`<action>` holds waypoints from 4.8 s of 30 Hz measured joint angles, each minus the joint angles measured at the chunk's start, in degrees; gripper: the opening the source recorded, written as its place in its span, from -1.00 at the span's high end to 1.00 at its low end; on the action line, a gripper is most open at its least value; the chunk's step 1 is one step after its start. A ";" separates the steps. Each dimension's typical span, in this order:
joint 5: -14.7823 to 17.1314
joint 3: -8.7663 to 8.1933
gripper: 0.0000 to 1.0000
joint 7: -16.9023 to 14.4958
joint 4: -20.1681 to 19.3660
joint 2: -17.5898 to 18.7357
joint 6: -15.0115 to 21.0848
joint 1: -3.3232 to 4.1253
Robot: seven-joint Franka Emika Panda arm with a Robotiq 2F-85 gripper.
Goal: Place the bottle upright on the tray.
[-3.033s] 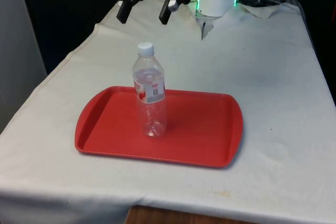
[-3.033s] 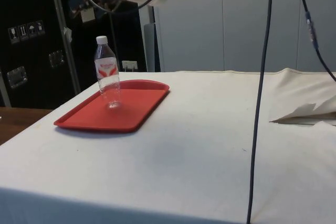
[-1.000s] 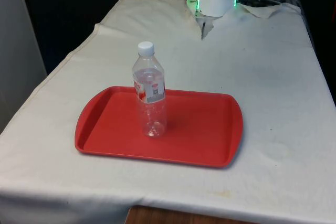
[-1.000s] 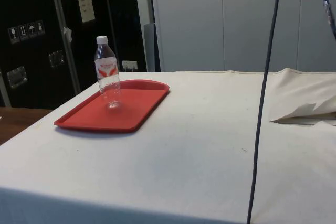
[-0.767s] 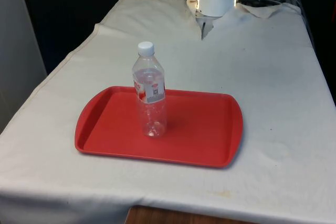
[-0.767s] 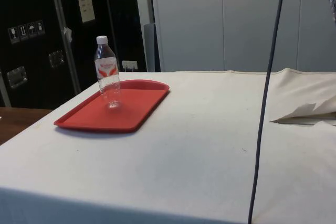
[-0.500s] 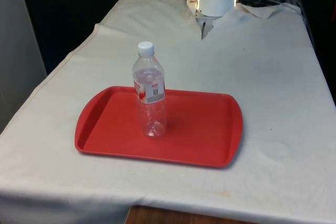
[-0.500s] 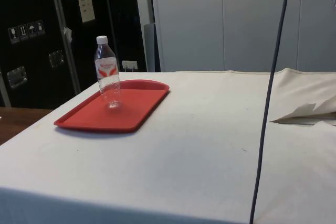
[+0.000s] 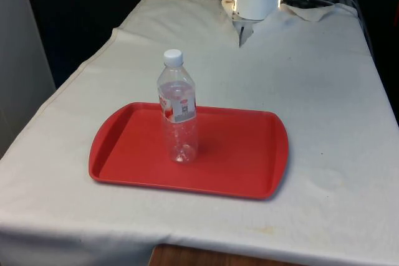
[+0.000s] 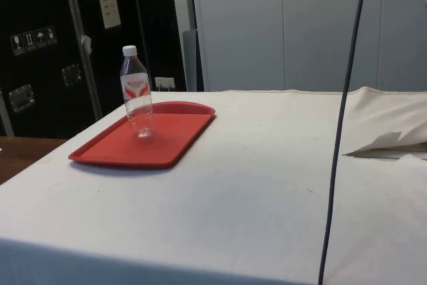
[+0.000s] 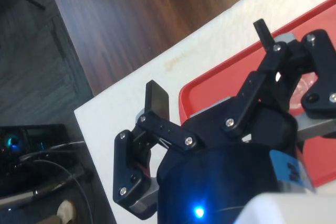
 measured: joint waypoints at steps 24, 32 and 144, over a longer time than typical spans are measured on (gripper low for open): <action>-1.09 -2.81 -1.00 0.11 3.61 1.15 -11.40 -0.17; -3.04 -3.72 -1.00 0.06 3.55 0.86 -14.50 -0.17; -28.19 -10.60 -1.00 9.51 8.54 -2.58 -40.51 0.97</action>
